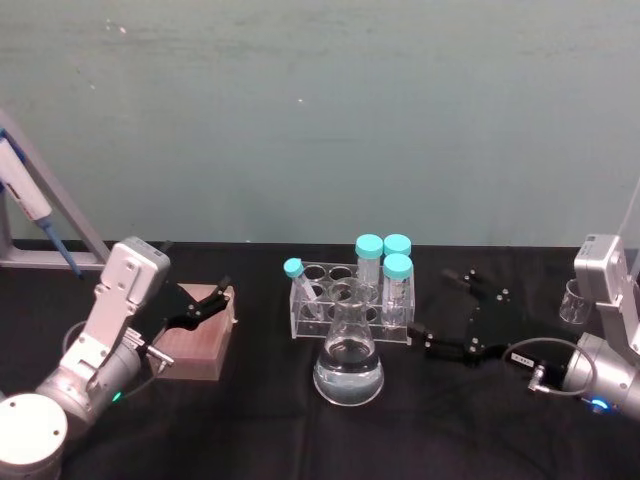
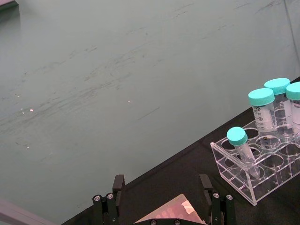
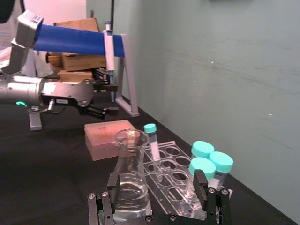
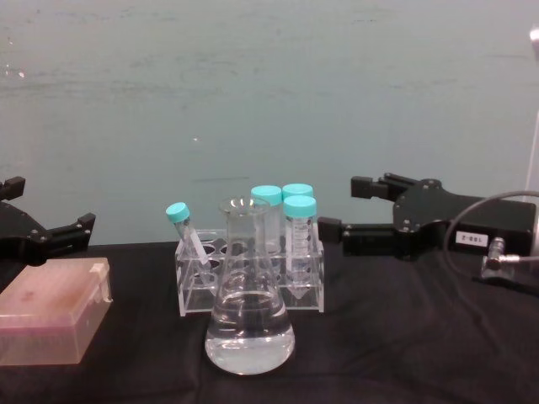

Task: Place the experimental apparatus aside using one hand.

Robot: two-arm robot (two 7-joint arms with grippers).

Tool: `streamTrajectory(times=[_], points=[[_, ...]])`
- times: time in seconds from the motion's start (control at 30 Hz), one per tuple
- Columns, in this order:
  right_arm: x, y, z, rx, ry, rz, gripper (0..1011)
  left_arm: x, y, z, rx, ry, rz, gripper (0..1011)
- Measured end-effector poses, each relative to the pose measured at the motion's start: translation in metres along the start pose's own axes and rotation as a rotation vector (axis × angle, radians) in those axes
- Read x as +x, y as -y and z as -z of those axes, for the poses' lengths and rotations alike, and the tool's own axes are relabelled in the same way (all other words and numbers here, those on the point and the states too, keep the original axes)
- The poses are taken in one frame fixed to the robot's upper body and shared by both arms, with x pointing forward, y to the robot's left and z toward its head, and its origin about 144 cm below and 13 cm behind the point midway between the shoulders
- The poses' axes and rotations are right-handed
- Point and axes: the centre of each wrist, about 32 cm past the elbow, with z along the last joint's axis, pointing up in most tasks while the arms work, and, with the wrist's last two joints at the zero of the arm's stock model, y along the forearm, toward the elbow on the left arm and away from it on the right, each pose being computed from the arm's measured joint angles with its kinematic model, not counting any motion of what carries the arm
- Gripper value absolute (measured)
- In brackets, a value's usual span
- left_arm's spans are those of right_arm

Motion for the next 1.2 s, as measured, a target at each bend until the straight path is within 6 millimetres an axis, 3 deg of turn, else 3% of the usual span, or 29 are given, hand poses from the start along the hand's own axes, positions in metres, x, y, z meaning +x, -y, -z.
streamTrajectory(times=[1.2], points=[[0.023,-0.040,0.006,-0.020,-0.039,-0.151,1000,0.000,0.000,0.000,0.000,0.000,0.000,1000]])
